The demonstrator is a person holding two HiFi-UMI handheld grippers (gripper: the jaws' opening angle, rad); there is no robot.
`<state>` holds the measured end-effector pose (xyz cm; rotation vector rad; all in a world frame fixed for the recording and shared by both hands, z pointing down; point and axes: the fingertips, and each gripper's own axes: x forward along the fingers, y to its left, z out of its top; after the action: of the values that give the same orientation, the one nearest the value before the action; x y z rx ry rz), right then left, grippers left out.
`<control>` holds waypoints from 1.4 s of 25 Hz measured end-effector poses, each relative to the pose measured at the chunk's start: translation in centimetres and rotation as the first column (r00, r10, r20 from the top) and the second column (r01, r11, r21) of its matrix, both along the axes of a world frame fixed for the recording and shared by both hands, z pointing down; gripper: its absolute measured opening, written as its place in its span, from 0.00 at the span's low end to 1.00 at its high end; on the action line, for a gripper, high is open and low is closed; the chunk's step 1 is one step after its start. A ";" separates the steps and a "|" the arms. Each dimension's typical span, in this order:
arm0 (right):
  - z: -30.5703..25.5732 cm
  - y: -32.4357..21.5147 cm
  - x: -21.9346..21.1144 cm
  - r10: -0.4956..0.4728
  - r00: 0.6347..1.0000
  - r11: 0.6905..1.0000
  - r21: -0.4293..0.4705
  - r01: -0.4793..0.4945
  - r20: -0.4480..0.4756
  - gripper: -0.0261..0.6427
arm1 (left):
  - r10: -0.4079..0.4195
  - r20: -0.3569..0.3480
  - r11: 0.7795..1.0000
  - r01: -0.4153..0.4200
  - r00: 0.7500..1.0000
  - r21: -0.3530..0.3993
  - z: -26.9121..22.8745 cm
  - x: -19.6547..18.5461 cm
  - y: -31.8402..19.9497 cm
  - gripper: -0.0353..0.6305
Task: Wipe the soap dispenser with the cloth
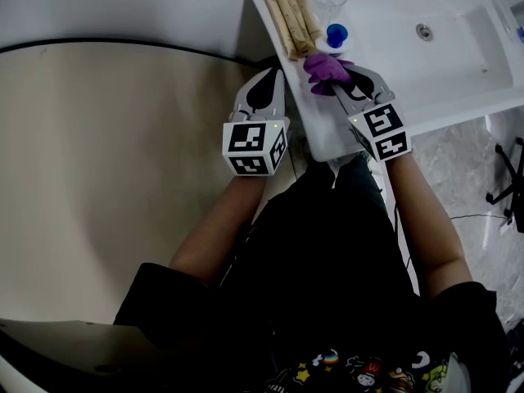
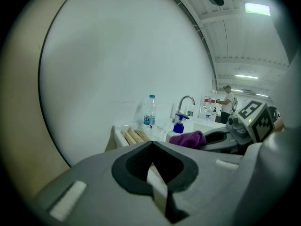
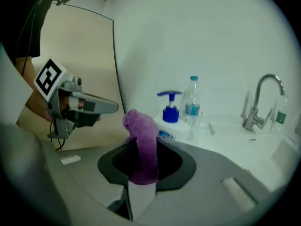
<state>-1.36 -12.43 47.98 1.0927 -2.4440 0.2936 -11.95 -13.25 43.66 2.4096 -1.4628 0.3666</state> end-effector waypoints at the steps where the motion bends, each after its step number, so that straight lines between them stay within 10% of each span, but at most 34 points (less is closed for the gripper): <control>1: -1.4 -0.1 -0.1 -0.005 1.000 0.999 0.032 0.005 0.003 0.21 | -0.001 -0.001 1.000 0.001 1.000 0.001 -0.1 -0.1 0.0 0.05; 5: -3.9 -0.8 -0.2 -0.035 0.999 0.992 0.118 0.038 -0.027 0.21 | -0.006 -0.013 1.000 0.006 1.000 0.014 -0.1 0.1 0.0 0.05; 15: 4.2 -0.9 0.6 -0.014 0.995 0.999 -0.048 0.009 -0.102 0.21 | -0.021 -0.016 1.000 0.021 1.000 0.010 -0.9 -0.4 0.4 0.05; 25: -5.3 -1.8 -2.3 0.069 0.991 0.991 0.103 -0.081 0.113 0.21 | -0.035 -0.027 0.999 0.036 0.999 0.017 -1.1 -0.9 0.4 0.05; 35: 1.1 -2.8 -4.0 0.159 0.985 0.987 0.024 -0.161 0.065 0.21 | -0.021 0.012 1.000 0.020 1.000 0.009 -0.5 -1.4 0.4 0.05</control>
<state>-5.38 -15.22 49.07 1.3143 -2.4259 0.3485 -13.32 -12.90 43.17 2.4017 -1.4965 0.3715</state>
